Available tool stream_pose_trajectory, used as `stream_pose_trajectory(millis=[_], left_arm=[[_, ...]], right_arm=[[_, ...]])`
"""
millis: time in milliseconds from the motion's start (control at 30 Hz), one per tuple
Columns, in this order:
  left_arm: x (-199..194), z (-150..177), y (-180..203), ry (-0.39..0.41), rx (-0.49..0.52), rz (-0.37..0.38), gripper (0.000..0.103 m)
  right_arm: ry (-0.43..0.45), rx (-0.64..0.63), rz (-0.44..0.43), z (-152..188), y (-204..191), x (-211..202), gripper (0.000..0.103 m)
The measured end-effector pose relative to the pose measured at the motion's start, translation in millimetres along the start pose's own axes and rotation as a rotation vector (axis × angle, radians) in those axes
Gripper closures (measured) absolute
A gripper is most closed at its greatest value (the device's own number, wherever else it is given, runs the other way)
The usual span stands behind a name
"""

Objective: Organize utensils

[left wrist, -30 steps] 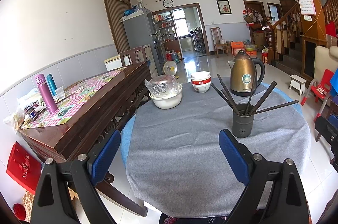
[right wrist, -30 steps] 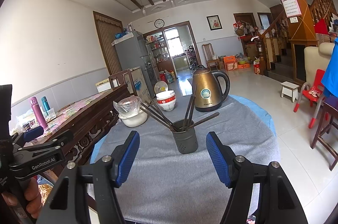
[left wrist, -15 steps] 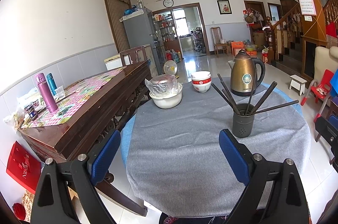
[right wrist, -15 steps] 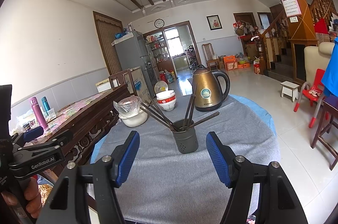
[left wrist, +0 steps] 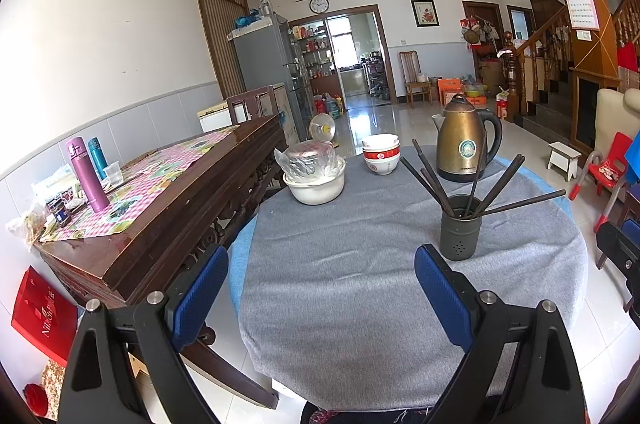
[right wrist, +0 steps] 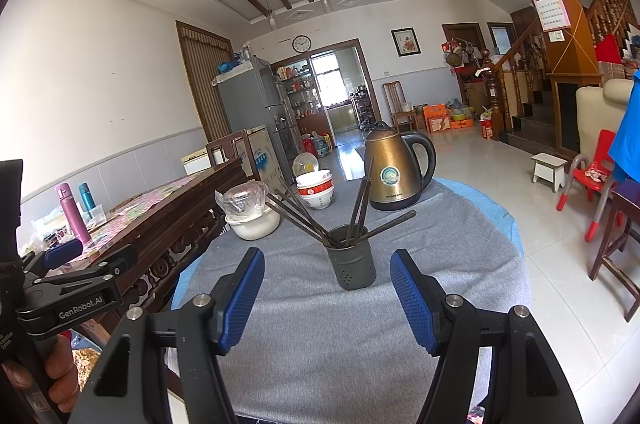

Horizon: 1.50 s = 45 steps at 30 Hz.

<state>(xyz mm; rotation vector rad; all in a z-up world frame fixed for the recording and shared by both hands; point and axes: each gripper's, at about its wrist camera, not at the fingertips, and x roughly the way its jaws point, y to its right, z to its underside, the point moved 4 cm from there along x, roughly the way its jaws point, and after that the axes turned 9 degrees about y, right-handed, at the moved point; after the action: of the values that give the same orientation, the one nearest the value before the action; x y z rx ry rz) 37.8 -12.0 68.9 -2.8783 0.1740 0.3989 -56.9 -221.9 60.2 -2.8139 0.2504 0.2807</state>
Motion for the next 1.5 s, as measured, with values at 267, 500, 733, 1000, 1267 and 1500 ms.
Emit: stream_pose_trajectory(millis=[267, 500, 733, 1000, 1267, 1500], left_arm=[[0.3, 0.8, 0.2, -0.001, -0.001, 0.002, 0.009], [0.4, 1.3, 0.5, -0.002, -0.001, 0.004, 0.009], [1.1, 2.5, -0.4, -0.006, -0.001, 0.003, 0.009], [1.3, 2.5, -0.3, -0.007, -0.001, 0.004, 0.009], [1.3, 2.6, -0.1, -0.006, -0.001, 0.003, 0.009], [1.0, 2.5, 0.0, -0.006, -0.001, 0.003, 0.009]], right_arm=[[-0.002, 0.002, -0.001, -0.1, -0.1, 0.3, 0.033], [-0.003, 0.002, -0.001, 1.2, -0.8, 0.7, 0.033], [-0.004, 0.001, -0.002, 1.4, -0.9, 1.5, 0.033], [-0.004, 0.001, -0.002, 1.5, -1.0, 1.5, 0.033], [-0.003, 0.001, -0.001, 1.0, -0.7, 1.3, 0.033], [-0.007, 0.001, 0.000, 3.2, -3.0, 3.8, 0.033]])
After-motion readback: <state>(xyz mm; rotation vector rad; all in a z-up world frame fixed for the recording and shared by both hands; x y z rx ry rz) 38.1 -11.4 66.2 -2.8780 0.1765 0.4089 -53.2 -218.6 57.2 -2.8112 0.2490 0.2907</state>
